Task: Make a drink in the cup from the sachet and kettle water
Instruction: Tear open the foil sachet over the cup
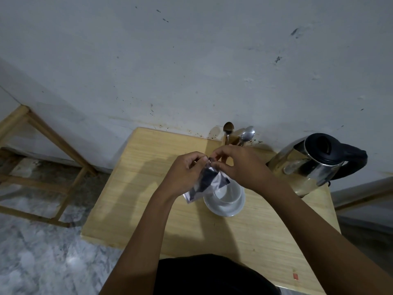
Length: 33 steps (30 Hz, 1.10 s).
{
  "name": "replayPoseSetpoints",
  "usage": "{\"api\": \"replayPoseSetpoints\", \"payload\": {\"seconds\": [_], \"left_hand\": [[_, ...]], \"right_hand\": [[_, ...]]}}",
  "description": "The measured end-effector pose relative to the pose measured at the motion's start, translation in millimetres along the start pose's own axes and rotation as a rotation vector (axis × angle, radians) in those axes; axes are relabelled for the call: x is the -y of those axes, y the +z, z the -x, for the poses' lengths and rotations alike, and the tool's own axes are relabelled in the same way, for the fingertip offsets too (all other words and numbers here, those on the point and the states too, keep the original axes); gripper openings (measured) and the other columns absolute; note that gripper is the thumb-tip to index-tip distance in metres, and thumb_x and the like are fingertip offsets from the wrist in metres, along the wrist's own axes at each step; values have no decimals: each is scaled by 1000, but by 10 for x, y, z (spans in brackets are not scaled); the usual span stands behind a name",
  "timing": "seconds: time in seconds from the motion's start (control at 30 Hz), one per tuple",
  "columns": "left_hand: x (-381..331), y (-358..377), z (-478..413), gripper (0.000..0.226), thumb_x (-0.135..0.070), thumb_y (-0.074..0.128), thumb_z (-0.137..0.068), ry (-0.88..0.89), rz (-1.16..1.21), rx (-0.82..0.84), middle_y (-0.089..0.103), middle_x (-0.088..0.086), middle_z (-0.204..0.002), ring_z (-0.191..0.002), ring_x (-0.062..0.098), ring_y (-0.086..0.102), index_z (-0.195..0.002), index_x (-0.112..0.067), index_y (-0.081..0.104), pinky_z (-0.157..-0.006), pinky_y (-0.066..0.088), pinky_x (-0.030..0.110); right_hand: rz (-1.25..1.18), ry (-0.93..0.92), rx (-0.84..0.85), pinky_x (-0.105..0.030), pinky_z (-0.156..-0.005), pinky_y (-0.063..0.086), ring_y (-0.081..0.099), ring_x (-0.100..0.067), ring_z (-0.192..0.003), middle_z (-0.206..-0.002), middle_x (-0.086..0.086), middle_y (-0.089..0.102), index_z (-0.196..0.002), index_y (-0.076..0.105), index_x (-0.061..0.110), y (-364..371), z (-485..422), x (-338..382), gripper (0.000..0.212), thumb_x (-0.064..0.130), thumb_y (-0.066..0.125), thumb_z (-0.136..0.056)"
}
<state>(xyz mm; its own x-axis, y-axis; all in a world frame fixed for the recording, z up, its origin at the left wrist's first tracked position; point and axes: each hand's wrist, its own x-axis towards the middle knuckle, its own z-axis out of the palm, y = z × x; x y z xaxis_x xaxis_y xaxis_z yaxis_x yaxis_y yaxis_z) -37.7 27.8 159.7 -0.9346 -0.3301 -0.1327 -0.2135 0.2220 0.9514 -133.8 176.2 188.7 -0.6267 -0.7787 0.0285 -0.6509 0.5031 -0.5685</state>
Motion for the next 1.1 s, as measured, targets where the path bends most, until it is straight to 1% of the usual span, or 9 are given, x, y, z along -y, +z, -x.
{"api": "replayPoseSetpoints", "payload": {"seconds": [0.1, 0.2, 0.37, 0.53, 0.63, 0.73, 0.83, 0.9, 1.1], "left_hand": [[8, -5, -4, 21, -23, 51, -97, 17, -52, 2, 74, 4, -89, -86, 15, 68, -90, -18, 71, -78, 52, 25], [4, 7, -15, 21, -22, 52, -96, 21, -9, -17, 73, 1, -85, -78, 8, 66, -86, -18, 70, -73, 51, 20], [-9, 14, -26, 22, -24, 53, -96, -58, 88, -17, 69, -5, -78, -72, 5, 62, -80, -24, 68, -72, 49, 18], [-9, -59, -4, 23, -28, 52, -97, -53, 89, 100, 70, -8, -81, -72, -3, 63, -92, -20, 72, -66, 48, 9], [20, -86, -19, 21, -24, 55, -96, -11, 85, 67, 73, -4, -83, -78, 2, 67, -89, -19, 74, -72, 51, 15], [42, -101, -47, 22, -22, 56, -95, 34, 91, 19, 73, -12, -76, -76, 2, 66, -84, -24, 74, -73, 52, 18], [51, -105, -43, 24, -17, 54, -96, 57, 160, 21, 70, -19, -67, -70, -4, 63, -82, -24, 72, -67, 49, 11], [68, -103, -30, 24, -15, 52, -97, 62, 190, 37, 69, -18, -66, -69, -4, 62, -82, -22, 71, -67, 48, 10], [146, -60, -12, 23, -16, 50, -97, 35, 277, 61, 69, 1, -79, -77, 7, 64, -90, -13, 72, -72, 52, 15]], "right_hand": [[-52, 37, 60, -8, -63, 35, 54, 8, -75, -79, 21, 60, -95, 71, 27, -31, -41, -15, 8, 22, 68, -89], [-45, -21, 14, -10, -64, 39, 56, 3, -72, -79, 16, 62, -94, 74, 20, -29, -55, -14, 7, 19, 70, -88], [2, -195, -110, -28, -68, 51, 60, -12, -78, -85, 0, 68, -89, 74, 13, 49, -6, -48, 7, 8, 71, -85], [-32, -167, -115, -17, -70, 46, 60, -8, -78, -87, 2, 69, -90, 74, 14, 35, -21, -72, 8, 8, 70, -86], [-44, -163, -114, -5, -70, 40, 59, -3, -76, -88, 5, 69, -92, 75, 14, 26, -51, -70, 9, 8, 70, -86], [-27, -207, -164, -14, -70, 46, 60, -5, -77, -88, 3, 70, -91, 74, 12, 62, -67, -57, 10, 5, 70, -86], [65, -332, -281, -29, -88, 52, 66, -16, -80, -84, -2, 71, -87, 73, 7, 156, -77, -73, 8, 2, 69, -84], [85, -402, -327, -35, -106, 45, 65, -17, -78, -82, -5, 70, -86, 72, 3, 224, -76, -107, 6, -1, 68, -84], [121, -521, -433, -41, -111, 40, 66, -18, -75, -84, -11, 71, -86, 73, -2, 347, -7, -185, 17, 5, 59, -92]]}}
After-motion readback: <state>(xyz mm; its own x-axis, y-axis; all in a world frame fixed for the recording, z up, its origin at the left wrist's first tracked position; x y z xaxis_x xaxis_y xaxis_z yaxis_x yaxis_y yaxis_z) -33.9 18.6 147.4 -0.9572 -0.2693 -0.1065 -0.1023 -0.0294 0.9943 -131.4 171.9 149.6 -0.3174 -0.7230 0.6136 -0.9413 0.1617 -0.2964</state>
